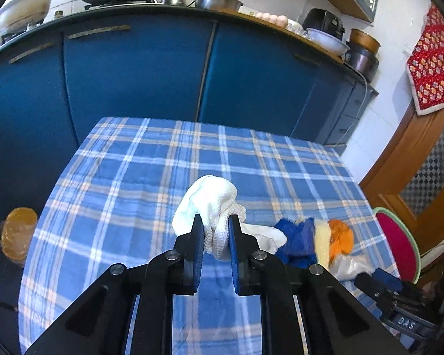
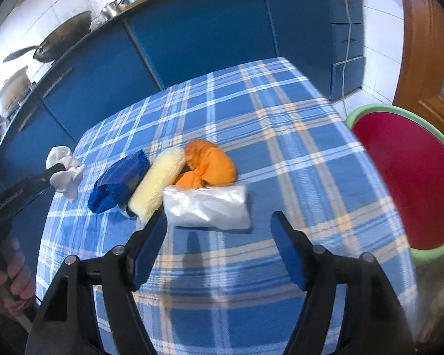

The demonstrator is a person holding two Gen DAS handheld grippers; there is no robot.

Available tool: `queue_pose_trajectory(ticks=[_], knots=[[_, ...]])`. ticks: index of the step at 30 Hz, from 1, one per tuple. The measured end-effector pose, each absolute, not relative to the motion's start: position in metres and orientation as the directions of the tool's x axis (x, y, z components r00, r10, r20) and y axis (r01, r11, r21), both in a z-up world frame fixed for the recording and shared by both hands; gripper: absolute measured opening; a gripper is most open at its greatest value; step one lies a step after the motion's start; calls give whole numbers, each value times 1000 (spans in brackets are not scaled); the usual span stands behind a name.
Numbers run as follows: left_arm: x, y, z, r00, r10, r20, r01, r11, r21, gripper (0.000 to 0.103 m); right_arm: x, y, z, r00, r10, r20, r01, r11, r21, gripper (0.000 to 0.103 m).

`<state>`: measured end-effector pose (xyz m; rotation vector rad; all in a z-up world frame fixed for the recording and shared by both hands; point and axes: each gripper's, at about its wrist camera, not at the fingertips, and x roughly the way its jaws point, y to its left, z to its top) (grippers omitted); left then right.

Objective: Collect trash
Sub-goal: 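Grasp white cloth with left tool while right tool grasps clear plastic bag, then carry white cloth with left tool while right tool carries plastic bag to bucket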

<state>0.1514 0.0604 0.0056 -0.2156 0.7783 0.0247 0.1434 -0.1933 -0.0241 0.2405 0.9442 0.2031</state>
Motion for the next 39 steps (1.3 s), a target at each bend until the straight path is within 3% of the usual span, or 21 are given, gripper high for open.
queue_pose_trajectory(ticks=[8, 18, 27, 39], knots=[[140, 69, -5, 696, -50, -716, -120, 975, -185, 16, 154, -172, -35, 548, 248, -799, -75, 966, 248, 80], [137, 69, -10, 687, -55, -724, -119, 975, -187, 16, 161, -165, -38, 557, 222, -800, -93, 974, 205, 81], [136, 67, -10, 687, -63, -724, -111, 975, -191, 16, 161, -166, -39, 574, 210, -791, -103, 977, 185, 73], [126, 60, -1, 700, -77, -710, -89, 977, -194, 16, 143, -178, -22, 594, 259, -761, -102, 963, 248, 73]])
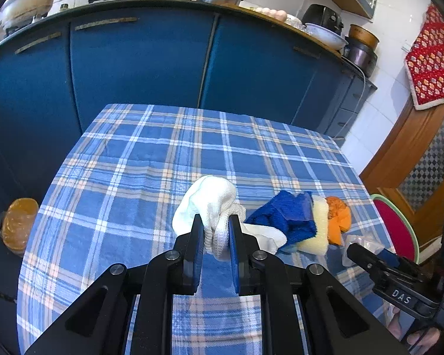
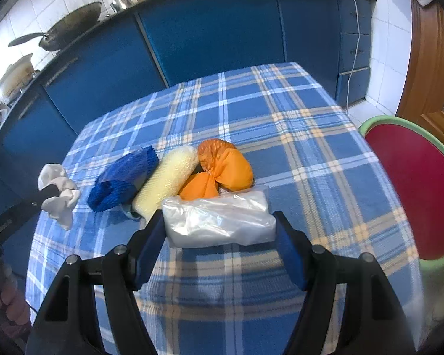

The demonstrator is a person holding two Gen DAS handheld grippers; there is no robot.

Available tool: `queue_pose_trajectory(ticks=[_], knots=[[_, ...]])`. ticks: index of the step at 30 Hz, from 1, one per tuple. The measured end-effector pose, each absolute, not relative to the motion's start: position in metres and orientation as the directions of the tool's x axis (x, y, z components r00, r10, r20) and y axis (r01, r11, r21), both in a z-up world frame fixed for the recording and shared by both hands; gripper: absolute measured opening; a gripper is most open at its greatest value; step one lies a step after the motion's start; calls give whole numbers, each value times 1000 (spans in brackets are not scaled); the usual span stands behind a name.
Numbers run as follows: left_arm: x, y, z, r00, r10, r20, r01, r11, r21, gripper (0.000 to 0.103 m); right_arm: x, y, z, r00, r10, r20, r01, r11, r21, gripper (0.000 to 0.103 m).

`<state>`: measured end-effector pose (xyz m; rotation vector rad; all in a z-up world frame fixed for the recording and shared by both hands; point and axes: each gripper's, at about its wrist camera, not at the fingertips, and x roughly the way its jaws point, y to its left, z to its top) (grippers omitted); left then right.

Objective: Collect trash
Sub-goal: 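Carry white cloth with left tool while right tool carries plastic bag to bucket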

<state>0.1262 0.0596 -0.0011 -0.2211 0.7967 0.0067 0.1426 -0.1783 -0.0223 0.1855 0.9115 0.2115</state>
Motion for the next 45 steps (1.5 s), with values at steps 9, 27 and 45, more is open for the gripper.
queue_pose_trajectory(ticks=[9, 27, 45], knots=[[118, 34, 10, 709, -114, -696, -26, 982, -187, 16, 120, -197, -1, 635, 268, -725, -94, 958, 271, 73], [121, -54, 22, 684, -206, -700, 146, 978, -146, 16, 91, -276, 27, 712, 182, -678, 23, 959, 281, 73], [150, -162, 24, 638, -298, -710, 326, 940, -102, 16, 90, -365, 12, 719, 87, -689, 192, 929, 317, 73]])
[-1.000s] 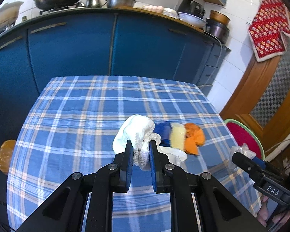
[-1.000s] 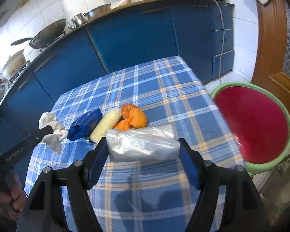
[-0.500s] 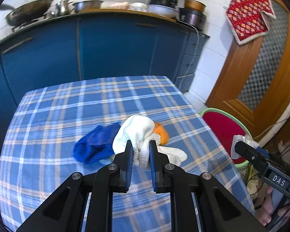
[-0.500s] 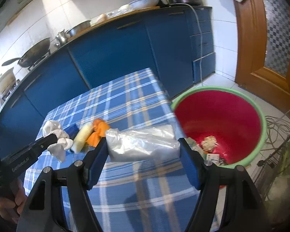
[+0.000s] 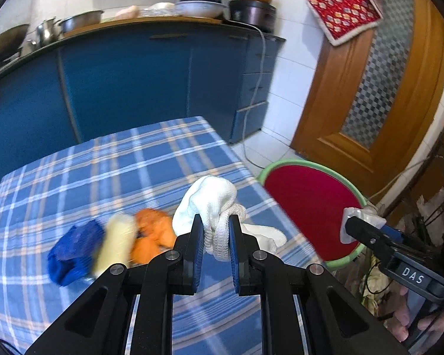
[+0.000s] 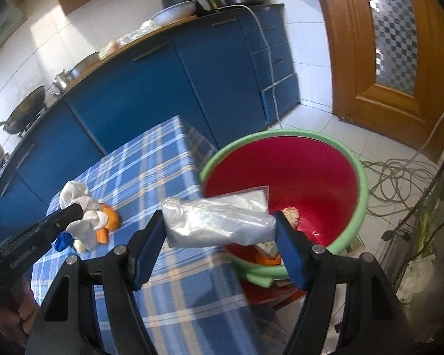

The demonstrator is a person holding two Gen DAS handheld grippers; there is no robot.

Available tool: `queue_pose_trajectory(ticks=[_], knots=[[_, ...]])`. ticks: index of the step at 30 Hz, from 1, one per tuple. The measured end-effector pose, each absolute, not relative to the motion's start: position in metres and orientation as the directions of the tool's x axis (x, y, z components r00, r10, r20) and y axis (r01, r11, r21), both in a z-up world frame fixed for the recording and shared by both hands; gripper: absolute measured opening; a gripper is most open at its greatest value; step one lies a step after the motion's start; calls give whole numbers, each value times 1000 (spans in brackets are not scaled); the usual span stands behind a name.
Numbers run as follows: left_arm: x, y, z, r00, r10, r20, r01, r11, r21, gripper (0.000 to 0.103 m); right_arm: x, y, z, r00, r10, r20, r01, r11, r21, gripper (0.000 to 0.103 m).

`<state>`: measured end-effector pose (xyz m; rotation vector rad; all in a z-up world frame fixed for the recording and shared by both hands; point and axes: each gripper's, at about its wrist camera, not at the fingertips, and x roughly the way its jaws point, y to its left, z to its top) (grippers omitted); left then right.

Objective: Collect trash
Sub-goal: 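Carry white cloth with left tool while right tool carries plastic bag to bucket, then open right tool dropping plastic bag into bucket while left tool releases white cloth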

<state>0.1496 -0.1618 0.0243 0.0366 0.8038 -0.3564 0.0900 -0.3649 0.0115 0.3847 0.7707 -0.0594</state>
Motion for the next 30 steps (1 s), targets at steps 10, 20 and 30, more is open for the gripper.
queue_pose_trajectory(ticks=[10, 20, 30], knots=[[165, -208, 14, 597, -341, -726, 403, 910, -96, 16, 105, -405, -18, 677, 53, -734, 292, 896, 334, 73], [173, -231, 2, 567, -362, -740, 439, 893, -100, 16, 118, -426, -40, 666, 84, -742, 341, 850, 402, 79], [179, -254, -11, 524, -392, -757, 476, 871, -122, 16, 106, -442, -26, 702, 56, -710, 369, 824, 431, 83]])
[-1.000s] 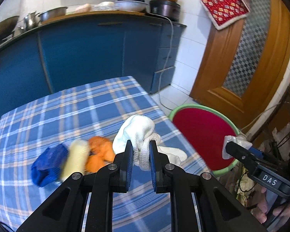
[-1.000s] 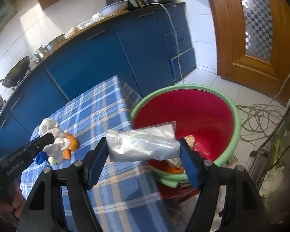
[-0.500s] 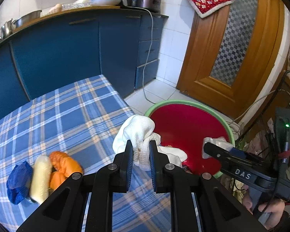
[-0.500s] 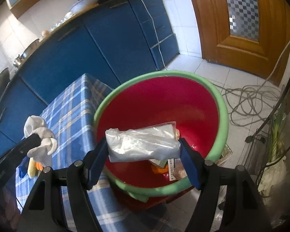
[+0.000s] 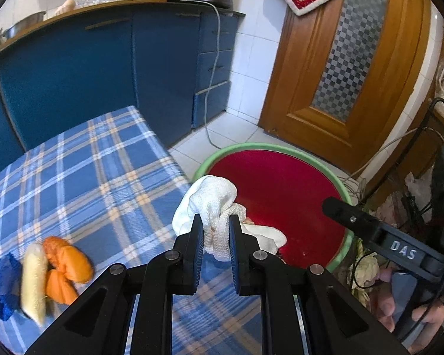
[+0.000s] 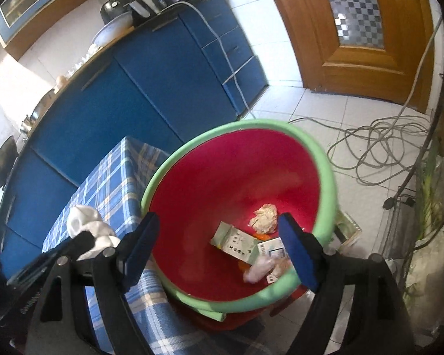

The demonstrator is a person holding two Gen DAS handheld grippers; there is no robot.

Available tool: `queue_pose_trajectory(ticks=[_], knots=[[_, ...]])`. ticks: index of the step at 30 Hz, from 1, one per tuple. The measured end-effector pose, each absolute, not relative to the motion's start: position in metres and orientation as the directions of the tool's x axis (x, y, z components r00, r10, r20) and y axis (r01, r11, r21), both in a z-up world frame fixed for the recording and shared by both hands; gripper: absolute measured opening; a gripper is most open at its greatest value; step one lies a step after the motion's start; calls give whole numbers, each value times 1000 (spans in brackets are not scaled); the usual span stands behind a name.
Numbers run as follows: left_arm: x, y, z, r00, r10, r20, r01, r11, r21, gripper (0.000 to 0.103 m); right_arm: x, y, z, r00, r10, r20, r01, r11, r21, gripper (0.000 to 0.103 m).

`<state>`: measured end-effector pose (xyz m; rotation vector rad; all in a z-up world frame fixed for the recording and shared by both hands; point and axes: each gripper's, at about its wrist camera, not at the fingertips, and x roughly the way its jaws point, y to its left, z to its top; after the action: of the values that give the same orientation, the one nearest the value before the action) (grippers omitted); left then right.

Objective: Collect trash
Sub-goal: 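Open right tool dropping plastic bag into bucket while left tool releases white cloth, then move both tools back over the table items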

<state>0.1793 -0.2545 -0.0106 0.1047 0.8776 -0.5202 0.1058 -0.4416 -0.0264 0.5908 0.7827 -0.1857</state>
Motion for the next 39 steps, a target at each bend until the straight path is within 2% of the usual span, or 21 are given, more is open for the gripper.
queue_pose_trajectory(ticks=[5, 7, 8, 10, 12, 22, 39], knots=[[183, -275, -15, 502, -423, -754, 520, 845, -127, 18, 94, -451, -15, 718, 11, -696, 397, 815, 423, 83], [185, -284, -17, 490, -447, -749, 541, 829, -141, 22, 89, -454, -10, 725, -7, -689, 407, 812, 419, 83], [185, -285, -17, 489, -449, -748, 542, 828, -142, 26, 87, -455, -8, 728, -16, -685, 410, 811, 417, 83], [185, -289, -18, 489, -448, -749, 544, 827, -140, 43, 84, -457, -5, 732, -28, -681, 416, 810, 414, 83], [183, -291, -16, 500, -446, -743, 544, 829, -131, 49, 82, -458, -4, 734, -32, -678, 416, 810, 413, 83], [174, -267, -4, 535, -420, -733, 512, 851, -114, 49, 77, -446, 2, 744, -3, -668, 378, 827, 416, 83], [154, -163, 23, 632, -290, -719, 350, 934, -70, 49, 79, -384, 18, 749, 108, -654, 236, 878, 415, 83]])
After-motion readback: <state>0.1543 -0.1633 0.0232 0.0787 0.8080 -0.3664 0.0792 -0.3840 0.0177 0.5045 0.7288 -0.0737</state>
